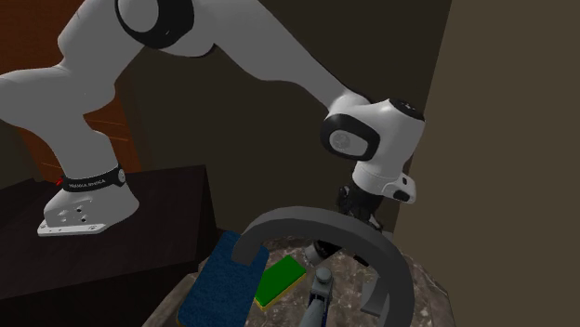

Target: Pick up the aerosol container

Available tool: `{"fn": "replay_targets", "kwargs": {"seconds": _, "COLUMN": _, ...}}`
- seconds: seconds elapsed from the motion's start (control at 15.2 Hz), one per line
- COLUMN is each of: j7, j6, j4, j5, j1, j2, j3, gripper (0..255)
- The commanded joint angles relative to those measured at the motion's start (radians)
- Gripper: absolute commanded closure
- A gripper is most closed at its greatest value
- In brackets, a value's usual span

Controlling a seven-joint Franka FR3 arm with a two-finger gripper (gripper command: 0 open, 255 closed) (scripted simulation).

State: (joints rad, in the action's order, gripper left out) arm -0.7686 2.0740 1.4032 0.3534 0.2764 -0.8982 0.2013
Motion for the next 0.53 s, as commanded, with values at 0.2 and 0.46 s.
{"fn": "replay_targets", "kwargs": {"seconds": 0.2, "j7": 0.008, "j6": -0.037, "j4": 0.009, "j5": -0.009, "j1": -0.005, "j2": 0.047, "j3": 0.008, "gripper": 255}}
{"fn": "replay_targets", "kwargs": {"seconds": 0.46, "j7": 0.015, "j6": -0.067, "j4": 0.013, "j5": -0.016, "j1": -0.008, "j2": 0.082, "j3": 0.014, "gripper": 255}}
